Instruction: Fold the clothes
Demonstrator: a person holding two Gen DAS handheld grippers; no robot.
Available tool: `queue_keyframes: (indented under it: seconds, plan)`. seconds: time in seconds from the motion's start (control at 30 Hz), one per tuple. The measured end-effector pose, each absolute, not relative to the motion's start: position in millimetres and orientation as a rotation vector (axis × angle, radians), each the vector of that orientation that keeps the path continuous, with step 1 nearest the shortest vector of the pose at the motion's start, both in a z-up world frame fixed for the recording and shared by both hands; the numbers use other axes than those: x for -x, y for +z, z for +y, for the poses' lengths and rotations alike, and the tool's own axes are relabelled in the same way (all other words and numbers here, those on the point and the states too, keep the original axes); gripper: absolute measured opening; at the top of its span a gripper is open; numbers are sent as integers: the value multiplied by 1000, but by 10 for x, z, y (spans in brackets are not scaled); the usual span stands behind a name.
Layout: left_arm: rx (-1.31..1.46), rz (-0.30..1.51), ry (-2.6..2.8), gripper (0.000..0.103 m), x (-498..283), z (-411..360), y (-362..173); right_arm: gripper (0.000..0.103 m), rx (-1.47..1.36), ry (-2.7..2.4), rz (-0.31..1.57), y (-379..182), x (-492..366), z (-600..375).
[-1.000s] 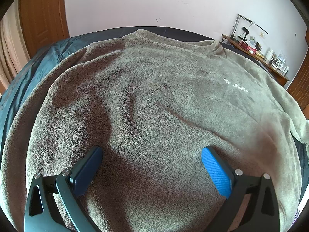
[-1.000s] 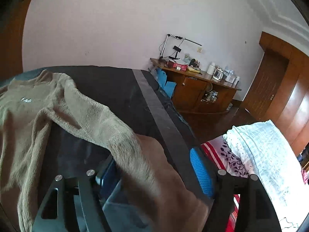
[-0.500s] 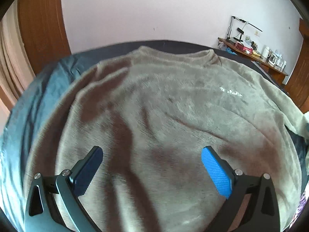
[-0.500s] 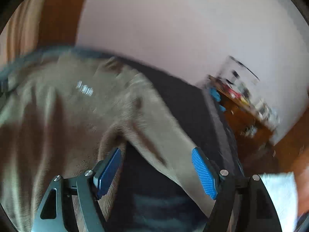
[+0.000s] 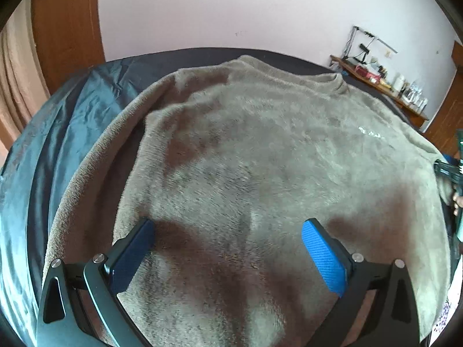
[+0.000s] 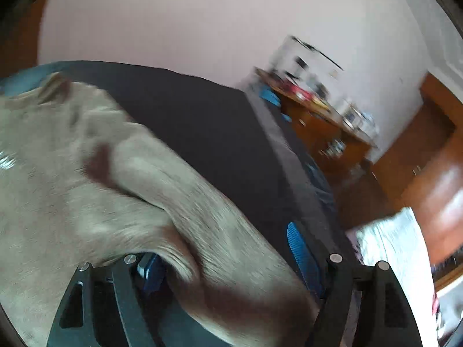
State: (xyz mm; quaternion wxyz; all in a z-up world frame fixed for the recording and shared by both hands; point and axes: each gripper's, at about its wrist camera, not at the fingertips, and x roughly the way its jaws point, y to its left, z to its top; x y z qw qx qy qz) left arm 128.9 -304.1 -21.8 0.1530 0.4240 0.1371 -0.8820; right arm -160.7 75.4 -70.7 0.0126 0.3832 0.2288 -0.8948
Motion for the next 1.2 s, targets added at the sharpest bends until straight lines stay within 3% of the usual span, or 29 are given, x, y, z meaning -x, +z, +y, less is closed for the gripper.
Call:
queue_keyframes:
  seconds: [0.1, 0.27, 0.43, 0.63, 0.83, 1.0, 1.07, 1.1, 1.2]
  plan:
    - [-1183, 366, -2520, 102, -1383, -3135, -172, 77, -1250, -2752, 711, -799, 1717, 842]
    - [-1122, 336, -2425, 102, -1724, -3466, -112, 77, -1192, -2660, 961, -847, 1419, 720]
    - [-1064, 372, -2312, 102, -2148, -3827, -101, 77, -1082, -2679, 1044, -758, 963, 754]
    - [-1041, 412, -2259, 102, -2569, -3938, -131, 79, -925, -2756, 886, -448, 474, 772]
    - [-1029, 398, -2312, 102, -2928, -3832, -114, 79, -852, -2598, 573, -219, 69, 525]
    - [-1085, 391, -2424, 102, -3039, -3676, -220, 79, -815, -2418, 516, -357, -339, 78]
    - [-1127, 389, -2436, 73, -3056, -3632, -289, 79, -807, -2380, 510, -441, -489, -68]
    - [-1163, 389, -2410, 33, -3045, -3629, -346, 79, -808, -2361, 501, -477, -536, -126]
    - [-1176, 431, -2405, 19, -3073, -3611, -371, 79, -803, -2326, 504, -576, -612, -269]
